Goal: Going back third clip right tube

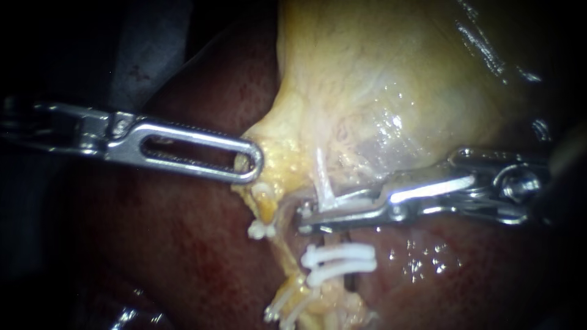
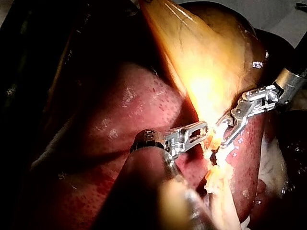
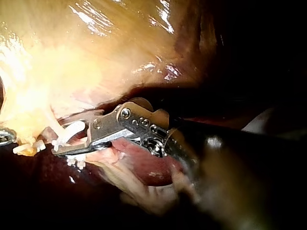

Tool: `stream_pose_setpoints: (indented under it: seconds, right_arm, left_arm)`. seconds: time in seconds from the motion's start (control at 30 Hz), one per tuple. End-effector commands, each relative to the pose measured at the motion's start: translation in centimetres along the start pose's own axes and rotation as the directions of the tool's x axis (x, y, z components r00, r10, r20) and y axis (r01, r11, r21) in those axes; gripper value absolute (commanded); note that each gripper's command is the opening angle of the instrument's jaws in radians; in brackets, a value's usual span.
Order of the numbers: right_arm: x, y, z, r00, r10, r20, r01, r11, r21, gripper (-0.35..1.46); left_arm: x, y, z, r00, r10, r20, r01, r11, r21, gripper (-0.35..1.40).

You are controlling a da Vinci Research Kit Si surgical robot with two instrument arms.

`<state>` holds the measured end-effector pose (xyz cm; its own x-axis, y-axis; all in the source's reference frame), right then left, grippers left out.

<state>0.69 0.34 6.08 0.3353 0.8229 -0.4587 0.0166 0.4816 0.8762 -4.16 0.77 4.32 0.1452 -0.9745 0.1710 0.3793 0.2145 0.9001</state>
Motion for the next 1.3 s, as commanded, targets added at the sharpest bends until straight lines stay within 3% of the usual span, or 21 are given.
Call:
stream_pose_setpoints:
  seconds: [0.03, 0.47, 1.07, 1.3]
  right_arm:
    - [0.0, 0.01, -0.01, 1.0, -0.013, -0.002, 0.013, 1.0, -0.002, 0.39]
    - [0.0, 0.02, 0.01, 0.991, -0.131, -0.009, 0.131, 0.991, -0.005, 0.53]
    - [0.02, 0.03, 0.09, 0.989, -0.148, -0.016, 0.148, 0.989, -0.018, 0.53]
    - [0.03, 0.04, 0.16, 0.979, -0.201, -0.018, 0.2, 0.98, -0.021, 0.55]
  left_arm:
    - [0.0, 0.0, 0.0, 1.0, 0.0, 0.0, 0.0, 1.0, 0.0, -0.35]
    - [0.0, 0.0, 0.0, 1.0, 0.0, 0.0, 0.0, 1.0, 0.0, -0.35]
    - [0.01, 0.0, 0.01, 1.0, 0.001, 0.001, -0.001, 1.0, -0.001, -0.35]
    - [0.01, 0.01, 0.01, 1.0, 0.001, 0.001, -0.001, 1.0, -0.001, -0.35]
